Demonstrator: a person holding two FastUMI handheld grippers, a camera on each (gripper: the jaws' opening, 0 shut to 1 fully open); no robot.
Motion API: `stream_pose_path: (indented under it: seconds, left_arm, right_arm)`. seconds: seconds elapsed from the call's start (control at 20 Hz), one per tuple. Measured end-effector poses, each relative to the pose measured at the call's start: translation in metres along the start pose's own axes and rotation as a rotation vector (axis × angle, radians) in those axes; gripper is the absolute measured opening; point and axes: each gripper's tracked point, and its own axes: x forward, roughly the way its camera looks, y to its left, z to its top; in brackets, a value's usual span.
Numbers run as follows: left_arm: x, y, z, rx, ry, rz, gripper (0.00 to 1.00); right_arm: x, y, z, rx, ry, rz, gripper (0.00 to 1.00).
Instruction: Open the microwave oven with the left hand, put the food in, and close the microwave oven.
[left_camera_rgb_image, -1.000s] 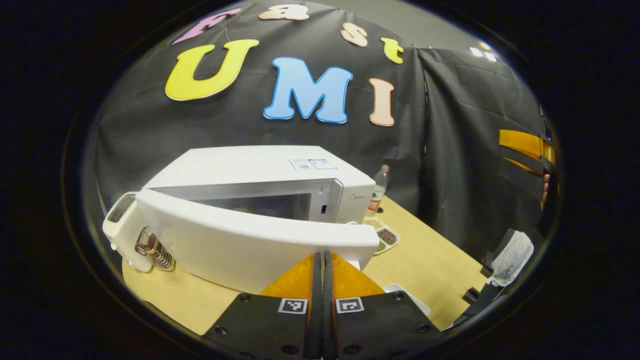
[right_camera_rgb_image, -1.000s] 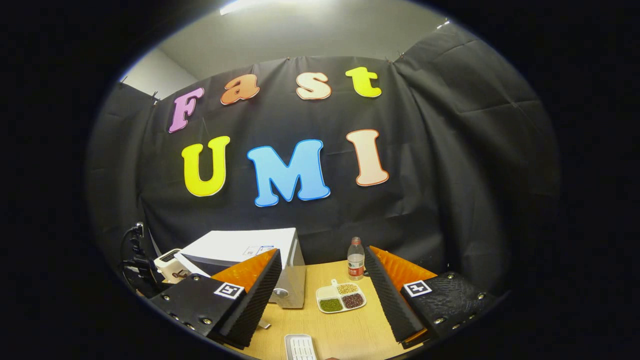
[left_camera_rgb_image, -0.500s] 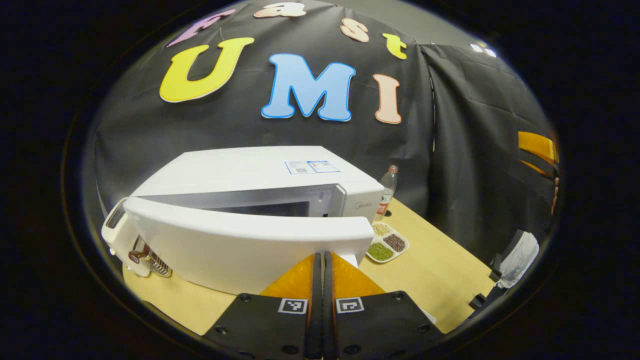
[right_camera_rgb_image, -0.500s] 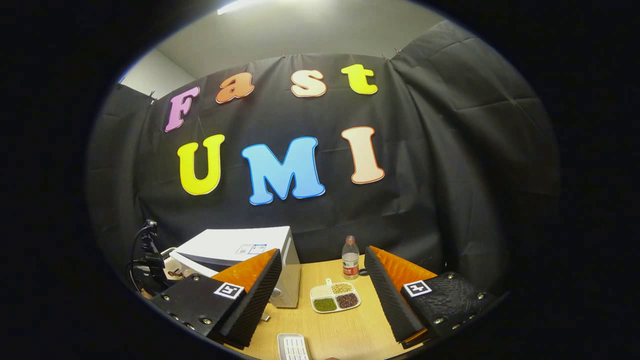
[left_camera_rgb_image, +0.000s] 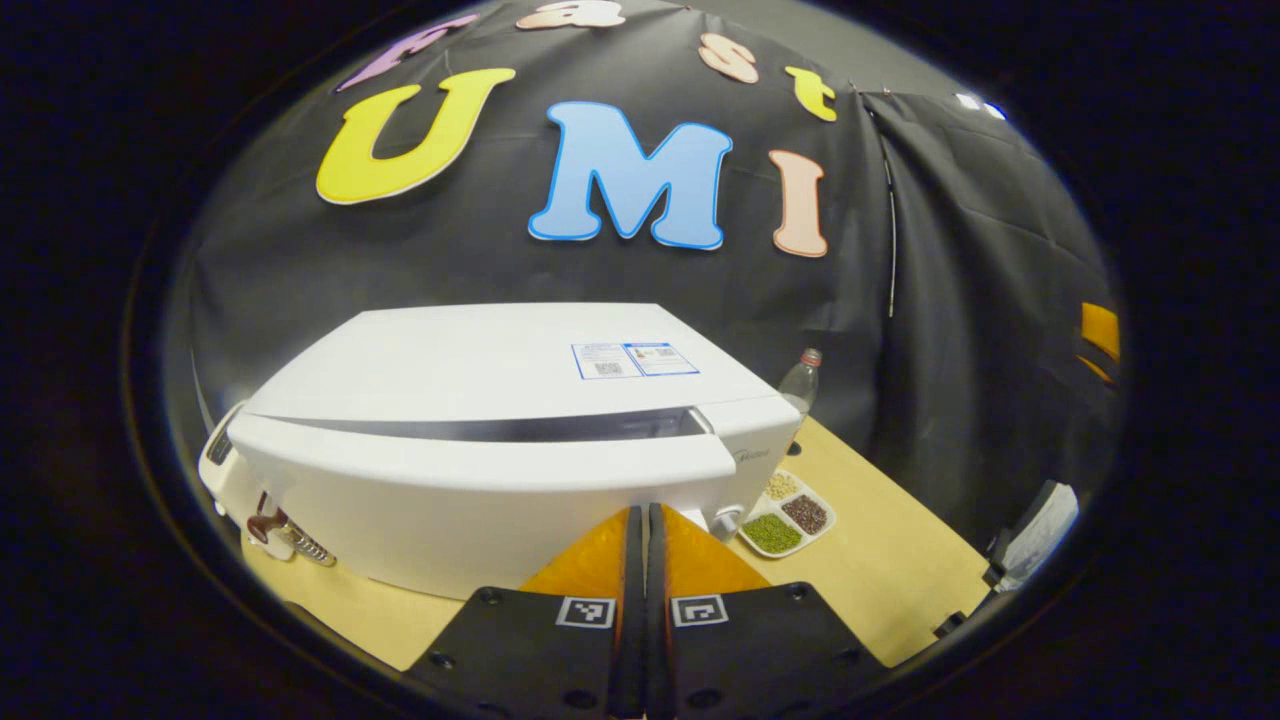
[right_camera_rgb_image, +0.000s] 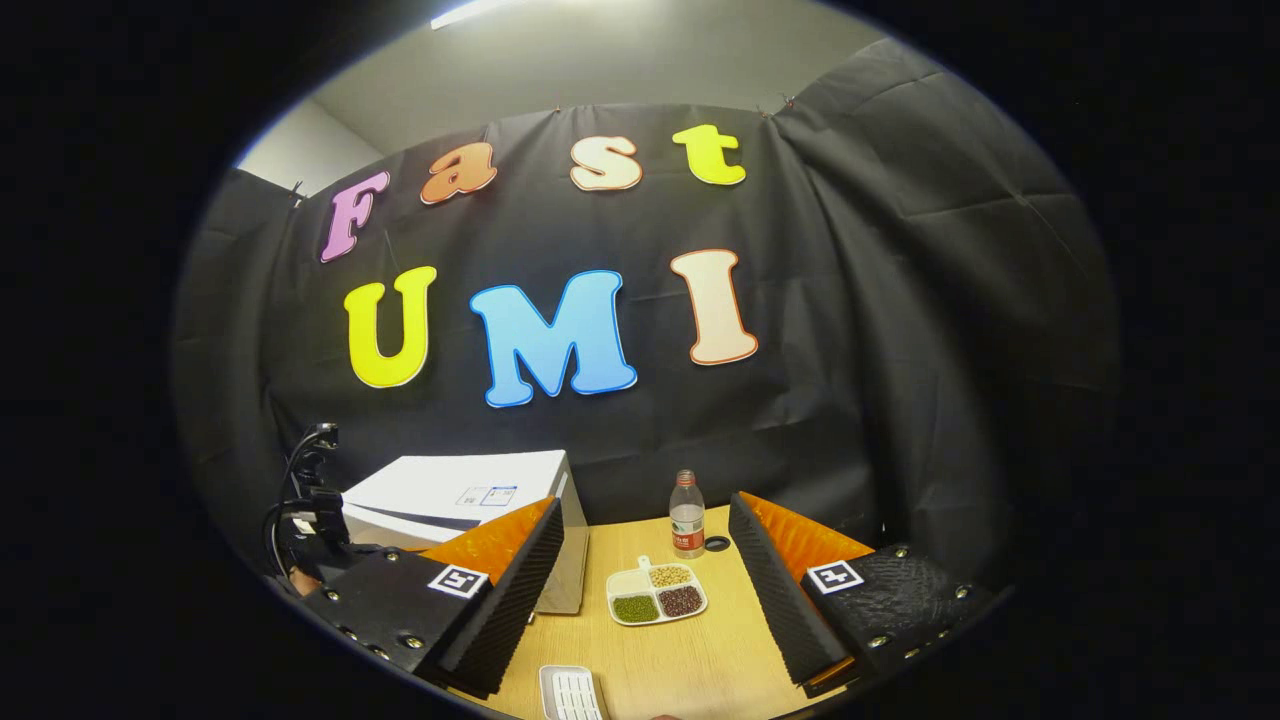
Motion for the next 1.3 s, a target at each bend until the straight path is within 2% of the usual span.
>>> stream_pose_path:
  seconds: [0.1,0.2,0.3,0.7,0.75,0.85,0.95,1.0,1.15,1.3]
  left_arm:
    - [0.009,0.007,0.002,-0.016,0.002,0.026,0.05]
    - [0.013,0.003,-0.004,-0.044,0.026,0.017,0.06]
    - [0.014,0.004,-0.003,-0.017,0.023,0.026,0.07]
    - [0.018,0.006,-0.001,-0.011,0.015,0.019,0.07]
    - [0.021,0.013,0.003,-0.005,0.003,0.050,0.07]
    - [0.020,0.008,0.003,-0.076,0.020,0.026,0.06]
    - [0.012,0.012,0.017,-0.004,-0.021,0.058,0.07]
    - [0.003,0.005,0.029,0.005,-0.054,0.039,0.07]
    - [-0.048,-0.005,0.078,0.029,-0.179,0.047,0.07]
    - [-0.123,-0.004,0.147,0.085,-0.344,0.102,0.07]
  right_arm:
    - [0.001,-0.002,0.000,0.002,0.002,-0.004,1.00]
    - [0.003,-0.002,0.000,-0.001,0.004,-0.004,1.00]
    - [0.006,-0.001,-0.001,-0.003,0.011,-0.003,1.00]
    - [0.005,0.011,-0.001,-0.012,0.013,0.017,1.00]
    - [0.004,0.011,-0.002,-0.013,0.015,0.016,1.00]
    - [0.001,0.013,-0.004,-0.014,0.021,0.018,1.00]
    - [-0.002,0.016,-0.003,-0.016,0.016,0.017,1.00]
    - [-0.002,0.018,-0.004,-0.017,0.018,0.014,1.00]
    - [-0.004,0.037,0.006,-0.006,-0.004,0.030,1.00]
    - [-0.003,0.065,0.030,-0.010,-0.051,0.074,1.00]
